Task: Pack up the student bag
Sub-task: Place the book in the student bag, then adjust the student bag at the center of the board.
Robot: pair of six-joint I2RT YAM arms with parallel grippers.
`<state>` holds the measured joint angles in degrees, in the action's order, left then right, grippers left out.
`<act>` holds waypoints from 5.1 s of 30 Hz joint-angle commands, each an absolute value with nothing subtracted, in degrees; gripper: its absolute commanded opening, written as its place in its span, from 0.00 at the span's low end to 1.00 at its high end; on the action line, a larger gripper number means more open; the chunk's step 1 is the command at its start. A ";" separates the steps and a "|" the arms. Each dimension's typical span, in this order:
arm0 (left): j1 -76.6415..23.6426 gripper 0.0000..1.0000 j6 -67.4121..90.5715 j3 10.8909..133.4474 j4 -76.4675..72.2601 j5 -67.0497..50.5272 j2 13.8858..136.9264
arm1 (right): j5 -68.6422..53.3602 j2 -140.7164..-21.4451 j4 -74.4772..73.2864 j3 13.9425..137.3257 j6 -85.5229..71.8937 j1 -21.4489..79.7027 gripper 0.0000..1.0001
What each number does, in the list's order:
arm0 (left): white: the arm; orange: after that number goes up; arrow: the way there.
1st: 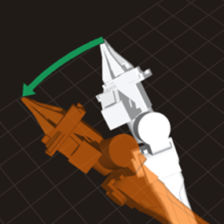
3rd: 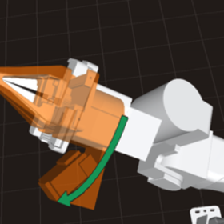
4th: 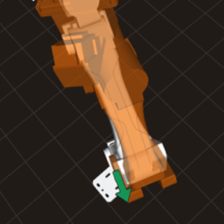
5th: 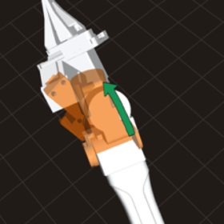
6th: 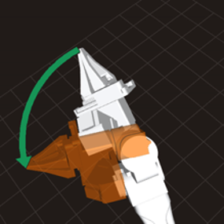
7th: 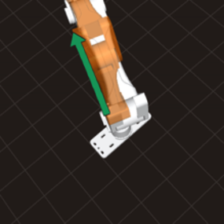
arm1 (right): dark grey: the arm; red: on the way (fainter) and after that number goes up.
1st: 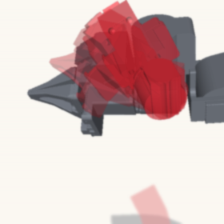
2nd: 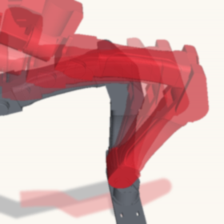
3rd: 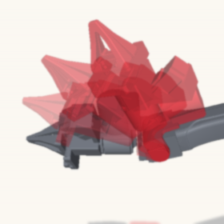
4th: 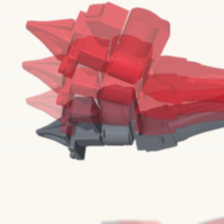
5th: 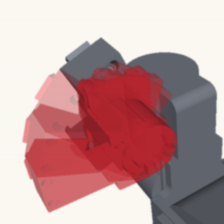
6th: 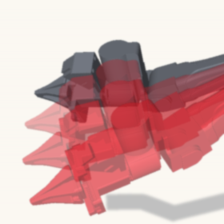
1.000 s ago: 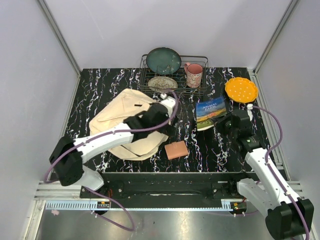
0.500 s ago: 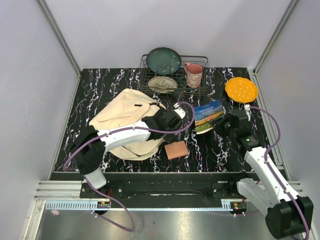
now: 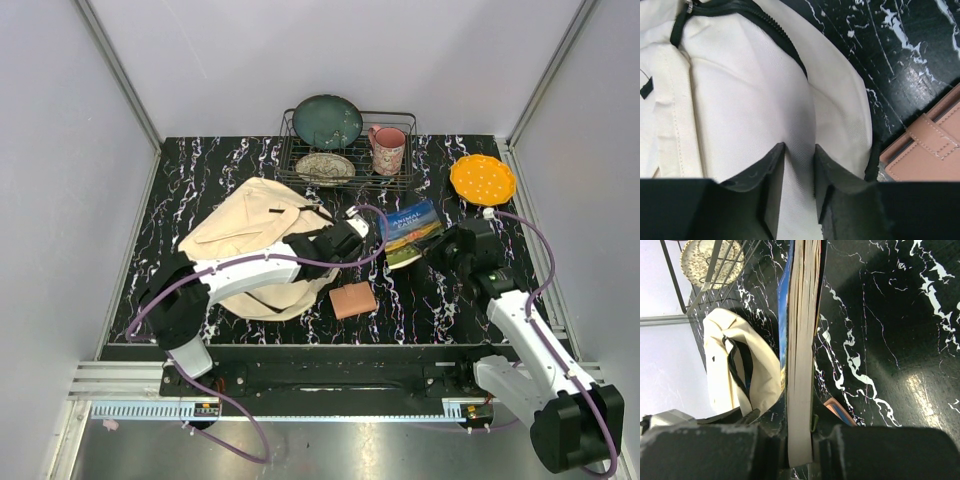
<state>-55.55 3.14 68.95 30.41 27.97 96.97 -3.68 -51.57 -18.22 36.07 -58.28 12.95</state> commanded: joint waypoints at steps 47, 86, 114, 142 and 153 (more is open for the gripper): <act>-41.49 0.00 11.86 79.63 31.47 16.09 72.42 | -34.65 -91.66 29.34 51.94 -58.17 37.70 0.00; -39.82 0.17 16.35 74.09 30.41 19.25 68.91 | -4.66 -98.54 3.09 69.18 -46.14 46.76 0.81; -38.50 0.88 23.55 66.19 33.66 22.24 62.41 | -12.54 -85.07 -3.09 51.60 -45.35 30.67 0.75; -37.44 0.88 22.68 65.57 34.19 23.56 64.69 | -10.82 -101.78 -9.31 65.66 -41.75 44.21 0.33; -37.18 0.88 22.06 66.18 34.19 23.11 66.18 | -5.72 -94.93 -14.32 62.58 -38.58 44.82 0.00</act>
<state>-37.43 22.70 64.14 35.11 21.93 66.04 -9.41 -100.05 -12.12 63.77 -40.75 44.03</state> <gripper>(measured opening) 0.879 0.011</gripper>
